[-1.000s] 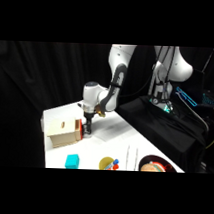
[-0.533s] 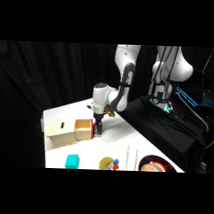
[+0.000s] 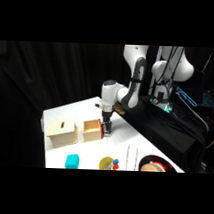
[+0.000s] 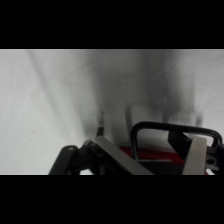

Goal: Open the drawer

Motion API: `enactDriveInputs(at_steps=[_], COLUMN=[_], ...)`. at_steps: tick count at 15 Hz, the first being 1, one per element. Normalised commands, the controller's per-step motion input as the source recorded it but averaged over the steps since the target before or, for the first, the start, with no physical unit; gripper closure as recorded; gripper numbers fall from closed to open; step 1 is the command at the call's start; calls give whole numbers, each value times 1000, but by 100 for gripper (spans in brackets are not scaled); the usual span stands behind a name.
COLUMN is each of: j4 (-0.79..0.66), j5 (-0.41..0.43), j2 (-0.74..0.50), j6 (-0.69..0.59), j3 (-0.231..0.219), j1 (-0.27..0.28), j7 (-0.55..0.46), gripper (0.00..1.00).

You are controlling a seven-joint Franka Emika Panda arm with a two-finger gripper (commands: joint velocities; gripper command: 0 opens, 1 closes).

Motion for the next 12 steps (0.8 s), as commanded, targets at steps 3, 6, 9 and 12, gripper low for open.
enactDriveInputs(at_steps=[3,6,9,12], j4=[-252,-265,-250,-160], j5=[-205,-219,-212,-96], j2=[-508,-636,-714,-656], j6=[-303,-427,-477,-464], j3=[-204,-25,110,221], j1=[234,79,-52,-170], j7=[106,103,116,53], gripper=[0,0,0,0])
